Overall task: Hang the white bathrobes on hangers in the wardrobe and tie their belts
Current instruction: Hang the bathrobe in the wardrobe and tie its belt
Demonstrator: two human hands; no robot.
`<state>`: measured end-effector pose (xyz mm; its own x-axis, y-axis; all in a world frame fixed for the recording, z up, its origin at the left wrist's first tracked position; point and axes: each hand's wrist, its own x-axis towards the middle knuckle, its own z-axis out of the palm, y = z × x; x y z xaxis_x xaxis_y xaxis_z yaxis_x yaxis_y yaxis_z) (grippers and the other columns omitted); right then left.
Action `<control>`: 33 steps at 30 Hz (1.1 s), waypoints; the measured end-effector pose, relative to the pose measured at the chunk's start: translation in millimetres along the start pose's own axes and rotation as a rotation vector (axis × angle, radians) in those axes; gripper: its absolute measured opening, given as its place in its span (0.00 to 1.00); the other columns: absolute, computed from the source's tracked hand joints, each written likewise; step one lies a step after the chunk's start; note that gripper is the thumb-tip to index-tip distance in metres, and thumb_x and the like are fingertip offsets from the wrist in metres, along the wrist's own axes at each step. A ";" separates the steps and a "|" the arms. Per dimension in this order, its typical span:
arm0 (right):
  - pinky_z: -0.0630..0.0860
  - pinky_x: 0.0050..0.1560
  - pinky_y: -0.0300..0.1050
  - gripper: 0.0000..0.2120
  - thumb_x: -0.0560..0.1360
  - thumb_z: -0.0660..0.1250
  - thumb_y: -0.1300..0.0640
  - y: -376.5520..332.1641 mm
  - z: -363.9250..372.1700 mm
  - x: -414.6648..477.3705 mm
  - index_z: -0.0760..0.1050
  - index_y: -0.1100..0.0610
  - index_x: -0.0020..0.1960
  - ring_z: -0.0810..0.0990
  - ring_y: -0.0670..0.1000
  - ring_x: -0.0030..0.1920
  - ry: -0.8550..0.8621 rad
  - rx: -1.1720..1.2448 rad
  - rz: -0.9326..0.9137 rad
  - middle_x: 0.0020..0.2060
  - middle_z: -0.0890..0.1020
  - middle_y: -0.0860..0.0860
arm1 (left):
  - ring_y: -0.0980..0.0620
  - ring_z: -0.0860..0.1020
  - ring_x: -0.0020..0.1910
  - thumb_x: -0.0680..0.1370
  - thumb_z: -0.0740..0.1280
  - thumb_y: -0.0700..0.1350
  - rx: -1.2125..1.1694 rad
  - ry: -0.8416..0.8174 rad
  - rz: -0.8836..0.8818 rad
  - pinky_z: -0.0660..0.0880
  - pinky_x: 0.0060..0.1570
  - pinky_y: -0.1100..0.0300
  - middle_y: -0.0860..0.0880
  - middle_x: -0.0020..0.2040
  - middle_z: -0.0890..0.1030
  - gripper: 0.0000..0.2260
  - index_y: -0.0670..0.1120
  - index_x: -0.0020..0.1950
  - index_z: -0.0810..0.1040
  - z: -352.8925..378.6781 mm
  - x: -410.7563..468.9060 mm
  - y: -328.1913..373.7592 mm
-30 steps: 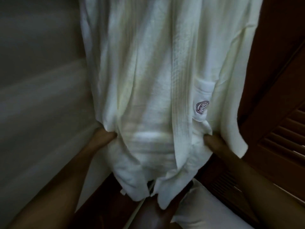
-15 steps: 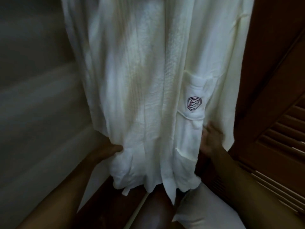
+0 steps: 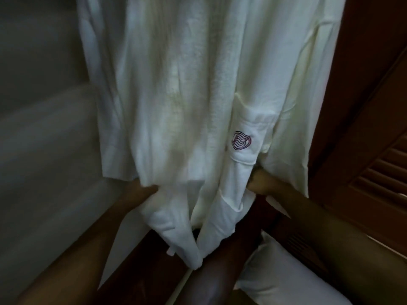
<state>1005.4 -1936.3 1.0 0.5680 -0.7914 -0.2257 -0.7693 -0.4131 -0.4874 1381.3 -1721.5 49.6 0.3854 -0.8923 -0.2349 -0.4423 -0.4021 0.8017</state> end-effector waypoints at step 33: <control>0.82 0.53 0.57 0.10 0.77 0.73 0.63 -12.1 -16.0 -93.8 0.84 0.48 0.52 0.85 0.56 0.51 0.335 0.706 0.024 0.50 0.87 0.53 | 0.50 0.78 0.37 0.79 0.71 0.39 -0.238 -0.167 0.083 0.74 0.32 0.63 0.45 0.41 0.83 0.04 0.45 0.53 0.81 5.2 8.9 18.2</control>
<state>956.8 -1864.3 41.6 0.3491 -0.9366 -0.0311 -0.3482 -0.0989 -0.9322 1372.5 -1737.8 59.3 0.2083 -0.9495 -0.2345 -0.2570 -0.2845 0.9236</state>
